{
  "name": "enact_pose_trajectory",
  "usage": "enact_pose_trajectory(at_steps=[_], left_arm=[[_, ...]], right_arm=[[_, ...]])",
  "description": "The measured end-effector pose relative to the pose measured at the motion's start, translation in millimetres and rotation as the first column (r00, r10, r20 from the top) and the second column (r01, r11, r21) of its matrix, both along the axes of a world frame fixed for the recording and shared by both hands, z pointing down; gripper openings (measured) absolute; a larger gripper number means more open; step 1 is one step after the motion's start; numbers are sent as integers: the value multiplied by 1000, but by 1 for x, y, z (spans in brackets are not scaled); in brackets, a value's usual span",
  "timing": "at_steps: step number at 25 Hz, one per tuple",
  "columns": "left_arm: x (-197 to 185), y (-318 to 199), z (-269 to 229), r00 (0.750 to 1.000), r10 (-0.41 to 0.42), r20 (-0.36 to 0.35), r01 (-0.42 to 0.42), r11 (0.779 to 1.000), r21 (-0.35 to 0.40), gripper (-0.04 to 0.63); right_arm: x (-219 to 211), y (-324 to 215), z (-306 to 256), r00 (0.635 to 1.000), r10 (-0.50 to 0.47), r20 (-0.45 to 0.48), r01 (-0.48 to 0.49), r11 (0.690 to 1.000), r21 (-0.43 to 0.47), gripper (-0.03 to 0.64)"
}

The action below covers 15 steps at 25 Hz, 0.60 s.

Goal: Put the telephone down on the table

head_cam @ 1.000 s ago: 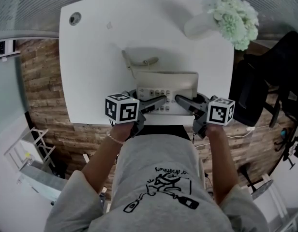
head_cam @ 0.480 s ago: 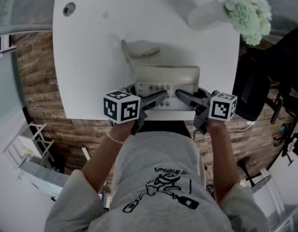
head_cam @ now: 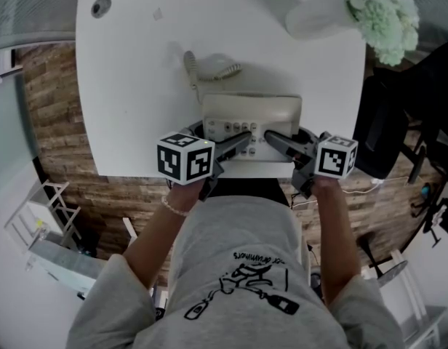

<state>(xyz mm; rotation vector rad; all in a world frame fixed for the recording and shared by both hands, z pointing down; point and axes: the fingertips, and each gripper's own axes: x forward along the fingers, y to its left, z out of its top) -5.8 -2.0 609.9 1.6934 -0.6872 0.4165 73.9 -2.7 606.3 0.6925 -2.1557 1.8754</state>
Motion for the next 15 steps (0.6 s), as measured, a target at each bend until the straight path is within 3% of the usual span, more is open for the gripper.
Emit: enact_pose_trajectory(at_steps=[15], left_arm=[[-7, 1, 4, 997, -17, 82, 18, 1000, -10, 407]], right_arm=[[-1, 1, 4, 1000, 12, 5, -12, 1000, -7, 296]])
